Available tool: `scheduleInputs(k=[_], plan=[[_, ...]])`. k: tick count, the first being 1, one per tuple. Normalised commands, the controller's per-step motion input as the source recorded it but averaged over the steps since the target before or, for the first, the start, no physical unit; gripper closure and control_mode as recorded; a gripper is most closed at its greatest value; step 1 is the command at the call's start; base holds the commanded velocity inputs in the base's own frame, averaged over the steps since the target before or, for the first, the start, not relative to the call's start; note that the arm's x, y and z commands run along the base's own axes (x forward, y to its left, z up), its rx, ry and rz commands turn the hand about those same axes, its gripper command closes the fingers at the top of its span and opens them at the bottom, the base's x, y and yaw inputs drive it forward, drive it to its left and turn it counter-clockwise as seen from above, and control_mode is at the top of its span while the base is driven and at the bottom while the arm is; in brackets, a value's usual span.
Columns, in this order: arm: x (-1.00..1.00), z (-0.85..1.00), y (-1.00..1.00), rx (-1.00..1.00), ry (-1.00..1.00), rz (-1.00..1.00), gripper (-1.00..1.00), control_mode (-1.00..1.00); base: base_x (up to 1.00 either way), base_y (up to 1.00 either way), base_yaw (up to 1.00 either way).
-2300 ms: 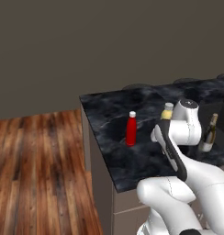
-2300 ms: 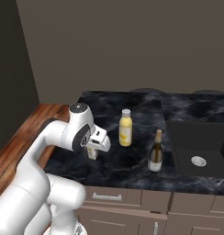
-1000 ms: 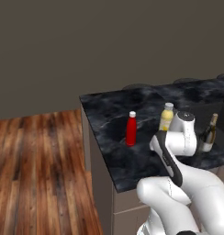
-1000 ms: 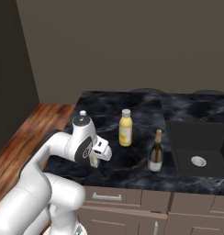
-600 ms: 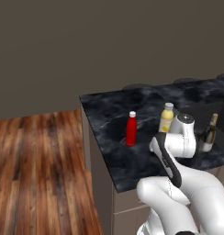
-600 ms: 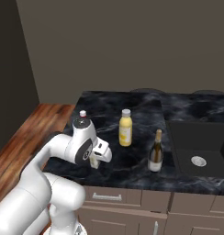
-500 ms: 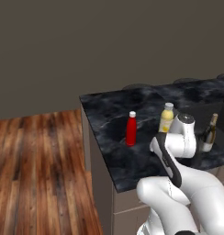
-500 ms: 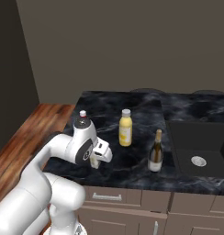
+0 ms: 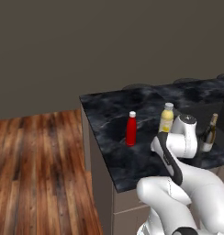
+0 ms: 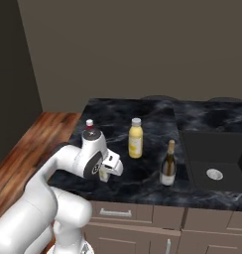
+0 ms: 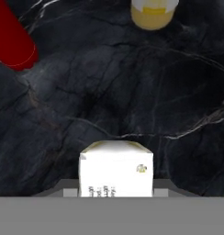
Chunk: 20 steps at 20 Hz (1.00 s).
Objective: Move the drinks to the dining counter.
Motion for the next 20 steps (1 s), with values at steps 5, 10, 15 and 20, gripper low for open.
scheduleInputs(k=[5,10,15,20], plan=[[0.0,-0.24,0.0,0.0,-0.02,0.0,1.0,-1.0,0.0,0.0,0.0],[0.0,-0.32,0.01,0.0,-0.03,0.0,1.0,-1.0,0.0,0.0,0.0],[0.0,-0.32,0.02,0.0,-0.02,0.0,1.0,-1.0,0.0,0.0,0.0],[0.0,-0.35,0.17,-0.01,-0.02,0.0,1.0,-1.0,0.0,0.0,0.0]])
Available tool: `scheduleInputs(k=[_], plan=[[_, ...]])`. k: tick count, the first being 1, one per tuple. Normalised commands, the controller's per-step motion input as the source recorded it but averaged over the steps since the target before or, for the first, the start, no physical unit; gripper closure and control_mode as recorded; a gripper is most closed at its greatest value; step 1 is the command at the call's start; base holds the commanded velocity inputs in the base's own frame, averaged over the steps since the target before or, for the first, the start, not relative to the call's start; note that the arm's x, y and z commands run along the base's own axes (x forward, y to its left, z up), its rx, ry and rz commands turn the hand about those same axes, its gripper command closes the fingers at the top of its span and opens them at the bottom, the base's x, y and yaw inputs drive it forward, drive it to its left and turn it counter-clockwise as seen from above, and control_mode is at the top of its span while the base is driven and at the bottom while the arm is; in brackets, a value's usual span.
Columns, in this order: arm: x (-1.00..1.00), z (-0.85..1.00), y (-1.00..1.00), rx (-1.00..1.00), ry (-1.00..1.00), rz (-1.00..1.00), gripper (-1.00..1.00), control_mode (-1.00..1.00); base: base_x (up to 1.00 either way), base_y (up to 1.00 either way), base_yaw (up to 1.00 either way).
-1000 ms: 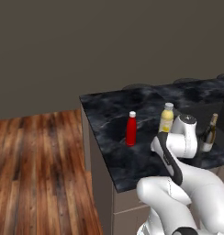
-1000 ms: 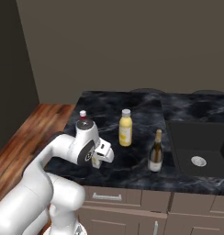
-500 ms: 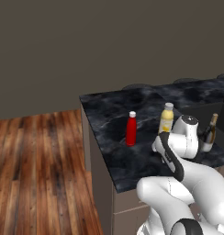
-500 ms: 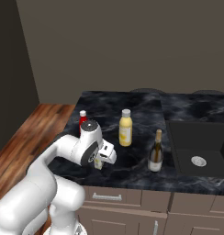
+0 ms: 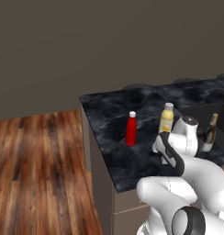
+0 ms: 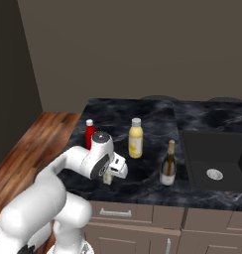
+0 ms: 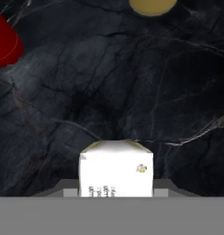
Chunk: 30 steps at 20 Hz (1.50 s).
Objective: Move the drinks to the dining counter.
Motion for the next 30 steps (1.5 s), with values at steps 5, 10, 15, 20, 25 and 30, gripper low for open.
scheduleInputs(k=[5,10,15,20,25,30], plan=[[0.01,-0.2,0.3,-0.07,0.0,0.0,1.0,-1.0,0.0,0.0,0.0],[0.0,-0.08,0.25,-0.06,0.0,0.0,1.0,-1.0,0.0,0.0,0.0],[0.0,-0.19,0.03,-0.01,-0.06,0.0,1.0,-1.0,0.0,0.0,0.0],[0.0,-0.23,0.0,0.0,-0.07,0.0,1.0,-1.0,0.0,0.0,0.0],[0.0,-0.33,0.19,0.0,-0.06,0.0,1.0,-1.0,0.0,0.0,0.0],[0.0,-0.4,0.49,-0.05,0.0,0.0,1.0,-1.0,0.0,0.0,0.0]])
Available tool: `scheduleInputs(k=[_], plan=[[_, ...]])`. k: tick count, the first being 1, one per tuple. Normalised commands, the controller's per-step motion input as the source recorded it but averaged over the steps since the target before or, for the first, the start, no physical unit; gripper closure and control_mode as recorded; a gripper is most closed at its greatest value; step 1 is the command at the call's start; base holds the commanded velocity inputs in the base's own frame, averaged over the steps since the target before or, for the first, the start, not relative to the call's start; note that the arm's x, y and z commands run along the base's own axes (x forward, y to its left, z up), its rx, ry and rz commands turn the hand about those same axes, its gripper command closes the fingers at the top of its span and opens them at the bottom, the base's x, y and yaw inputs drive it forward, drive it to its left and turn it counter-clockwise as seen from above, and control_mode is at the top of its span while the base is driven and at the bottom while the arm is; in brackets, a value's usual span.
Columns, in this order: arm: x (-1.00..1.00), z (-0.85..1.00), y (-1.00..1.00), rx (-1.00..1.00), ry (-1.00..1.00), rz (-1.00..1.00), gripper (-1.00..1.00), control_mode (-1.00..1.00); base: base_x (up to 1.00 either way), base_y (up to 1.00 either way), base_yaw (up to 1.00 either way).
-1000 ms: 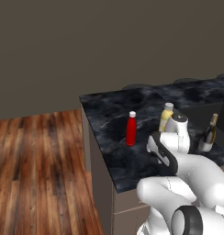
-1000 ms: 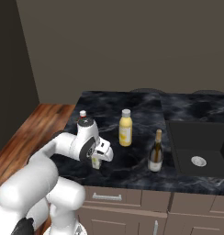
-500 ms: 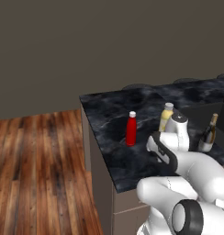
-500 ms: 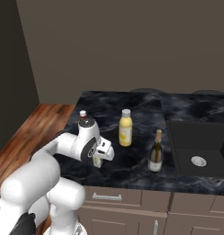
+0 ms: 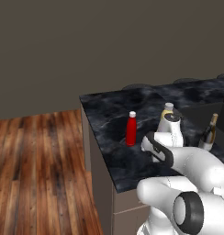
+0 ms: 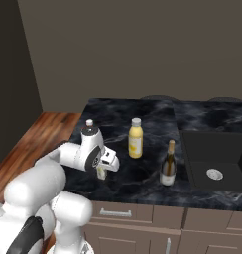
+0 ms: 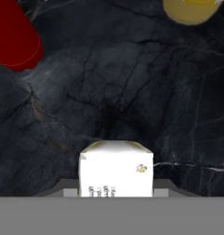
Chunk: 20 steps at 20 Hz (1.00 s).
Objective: Move the drinks to the dining counter.
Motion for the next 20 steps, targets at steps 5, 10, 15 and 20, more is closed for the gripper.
scheduleInputs(k=[5,10,15,20], plan=[[0.0,-0.45,0.41,-0.05,0.0,0.0,1.0,-1.0,0.0,0.0,0.0],[0.0,-0.46,0.29,-0.03,0.0,0.0,1.0,-1.0,0.0,0.0,0.0],[-0.01,-0.38,0.18,-0.01,0.0,0.0,-1.0,-1.0,0.0,0.0,0.0],[-0.34,-0.01,-0.03,0.0,-0.08,0.0,-1.0,-1.0,0.0,0.0,0.0]])
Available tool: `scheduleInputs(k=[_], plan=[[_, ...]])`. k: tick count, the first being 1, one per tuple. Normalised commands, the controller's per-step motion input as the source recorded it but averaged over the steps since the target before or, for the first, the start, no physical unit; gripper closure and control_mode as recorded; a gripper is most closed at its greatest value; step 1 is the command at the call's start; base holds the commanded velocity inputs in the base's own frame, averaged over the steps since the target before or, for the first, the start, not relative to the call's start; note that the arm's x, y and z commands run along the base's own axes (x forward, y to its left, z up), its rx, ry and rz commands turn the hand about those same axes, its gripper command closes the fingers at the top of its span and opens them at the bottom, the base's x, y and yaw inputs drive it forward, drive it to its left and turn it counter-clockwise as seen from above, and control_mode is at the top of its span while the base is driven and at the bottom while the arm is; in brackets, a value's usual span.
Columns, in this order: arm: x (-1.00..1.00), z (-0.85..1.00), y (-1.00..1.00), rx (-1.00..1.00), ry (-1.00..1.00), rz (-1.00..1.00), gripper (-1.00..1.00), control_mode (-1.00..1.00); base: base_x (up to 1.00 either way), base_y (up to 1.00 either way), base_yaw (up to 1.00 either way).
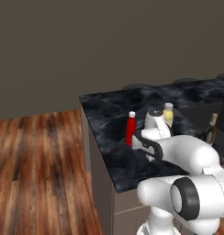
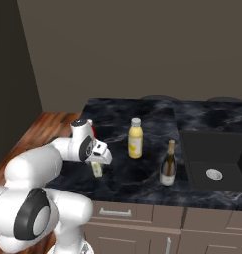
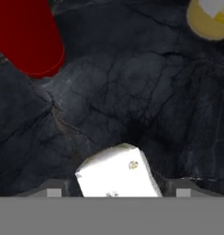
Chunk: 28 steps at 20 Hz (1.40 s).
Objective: Move the drinks to the dining counter.
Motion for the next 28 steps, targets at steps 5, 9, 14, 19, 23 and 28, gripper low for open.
scheduleInputs(k=[5,9,14,19,23,28], plan=[[-0.5,0.0,-0.08,0.0,-0.18,0.0,-1.0,-1.0,0.0,0.0,0.0],[-0.38,0.06,0.0,0.0,-0.22,0.0,-1.0,-1.0,0.0,0.0,0.0],[-0.23,0.55,0.0,0.02,-0.35,0.0,-1.0,-1.0,0.0,0.0,0.0],[-0.58,0.51,-0.08,0.11,-0.23,0.0,-1.0,-1.0,0.0,0.0,0.0],[-0.9,0.46,-0.01,0.07,-0.26,0.0,-1.0,-1.0,0.0,0.0,0.0],[-0.88,0.96,0.0,0.15,-0.13,-0.01,-1.0,-1.0,0.0,0.0,0.0]])
